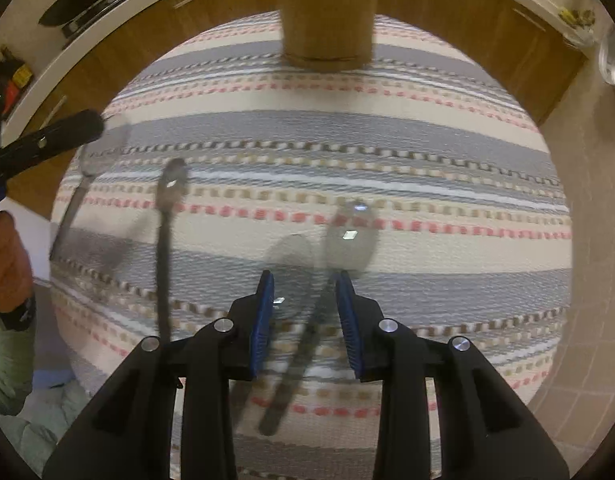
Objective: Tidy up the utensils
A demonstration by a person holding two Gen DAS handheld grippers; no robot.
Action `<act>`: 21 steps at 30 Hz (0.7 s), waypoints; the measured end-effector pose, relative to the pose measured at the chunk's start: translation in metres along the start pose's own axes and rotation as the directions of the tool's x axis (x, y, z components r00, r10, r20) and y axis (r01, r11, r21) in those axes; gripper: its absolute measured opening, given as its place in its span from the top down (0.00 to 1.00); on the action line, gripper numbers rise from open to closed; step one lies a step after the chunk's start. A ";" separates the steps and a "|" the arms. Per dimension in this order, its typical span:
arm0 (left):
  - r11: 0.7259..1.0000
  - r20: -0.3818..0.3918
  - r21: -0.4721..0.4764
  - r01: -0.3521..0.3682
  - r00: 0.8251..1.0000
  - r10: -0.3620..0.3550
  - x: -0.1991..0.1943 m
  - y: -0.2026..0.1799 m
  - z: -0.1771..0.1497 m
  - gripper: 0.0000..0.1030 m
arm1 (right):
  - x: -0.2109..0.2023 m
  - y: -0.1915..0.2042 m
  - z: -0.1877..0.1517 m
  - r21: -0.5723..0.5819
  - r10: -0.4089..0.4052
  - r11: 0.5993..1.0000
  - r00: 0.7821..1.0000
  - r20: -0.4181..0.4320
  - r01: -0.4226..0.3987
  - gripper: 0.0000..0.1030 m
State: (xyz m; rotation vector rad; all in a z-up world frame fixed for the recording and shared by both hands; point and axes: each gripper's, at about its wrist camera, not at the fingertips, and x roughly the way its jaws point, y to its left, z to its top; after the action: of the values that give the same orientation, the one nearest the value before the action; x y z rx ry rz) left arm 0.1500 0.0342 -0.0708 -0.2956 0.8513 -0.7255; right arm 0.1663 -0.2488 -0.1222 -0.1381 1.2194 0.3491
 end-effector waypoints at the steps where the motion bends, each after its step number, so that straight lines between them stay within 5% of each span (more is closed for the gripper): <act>1: 1.000 0.003 0.000 0.001 1.000 -0.001 -0.001 0.000 0.000 1.00 | 0.005 0.004 0.001 -0.007 -0.039 0.999 0.999 -0.020 0.039 0.72; 8: 1.000 0.008 -0.010 0.011 1.000 -0.011 -0.006 0.004 -0.001 1.00 | 0.015 0.026 0.012 -0.053 -0.108 0.993 0.994 -0.027 0.107 0.72; 14: 1.000 0.010 -0.010 0.022 1.000 -0.022 -0.009 0.004 -0.002 1.00 | 0.018 0.049 0.023 -0.104 -0.093 0.991 0.994 -0.055 0.087 0.73; 17: 0.999 0.009 -0.013 0.034 0.999 -0.034 -0.009 0.003 -0.001 1.00 | 0.017 0.050 0.030 -0.090 -0.058 0.995 0.997 -0.054 0.053 0.94; 21: 0.997 0.024 -0.010 0.082 0.996 -0.082 -0.014 0.000 0.005 1.00 | 0.000 0.053 0.034 -0.080 -0.036 0.996 0.999 0.025 0.038 0.98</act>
State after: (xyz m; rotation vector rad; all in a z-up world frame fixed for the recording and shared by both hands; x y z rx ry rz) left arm 0.1480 0.0434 -0.0592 -0.3505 0.8245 -0.7926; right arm 0.1794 -0.1895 -0.1059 -0.2250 1.1785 0.3670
